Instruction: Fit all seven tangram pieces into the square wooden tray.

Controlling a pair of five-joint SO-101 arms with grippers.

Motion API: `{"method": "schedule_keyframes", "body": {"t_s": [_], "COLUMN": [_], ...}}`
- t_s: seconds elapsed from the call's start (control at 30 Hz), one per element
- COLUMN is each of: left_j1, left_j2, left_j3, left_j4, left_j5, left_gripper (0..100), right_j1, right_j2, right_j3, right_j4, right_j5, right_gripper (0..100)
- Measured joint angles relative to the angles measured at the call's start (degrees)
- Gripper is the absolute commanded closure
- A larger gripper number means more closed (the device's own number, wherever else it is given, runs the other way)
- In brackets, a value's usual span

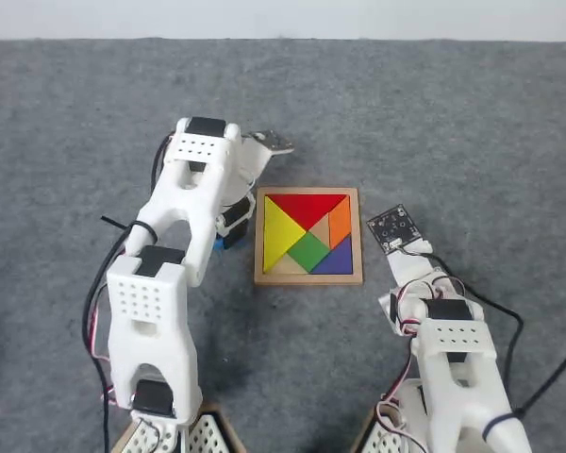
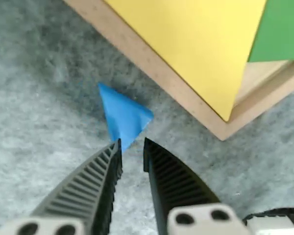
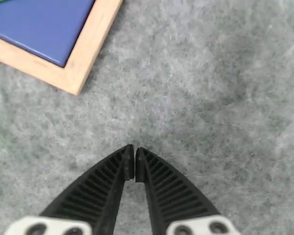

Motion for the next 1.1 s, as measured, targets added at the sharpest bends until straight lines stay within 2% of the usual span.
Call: {"method": "schedule_keyframes", "body": {"t_s": [0.17, 0.43, 0.77, 0.83, 0.97, 1.1], "left_j1": [-0.18, -0.35, -0.44, -0.53, -0.44, 0.09], "left_j2": [0.00, 0.26, 3.96, 4.40, 4.40, 3.08], "left_j3": [0.00, 0.00, 2.20, 2.20, 2.11, 1.76], "left_j4": [-2.20, -3.69, -7.91, -8.26, -8.26, -8.26], "left_j5": [1.93, 2.20, 2.90, 3.69, 4.84, 5.36], "left_gripper": [87, 83, 83, 85, 97, 99], "right_j1": [0.00, 0.00, 0.00, 0.00, 0.00, 0.00], "right_j2": [0.00, 0.00, 0.00, 0.00, 0.00, 0.00], "right_j3": [0.00, 0.00, 0.00, 0.00, 0.00, 0.00], "right_j4": [0.00, 0.00, 0.00, 0.00, 0.00, 0.00], "right_j5": [0.00, 0.00, 0.00, 0.00, 0.00, 0.00], "right_gripper": [99.0, 99.0, 99.0, 99.0, 99.0, 99.0]}}
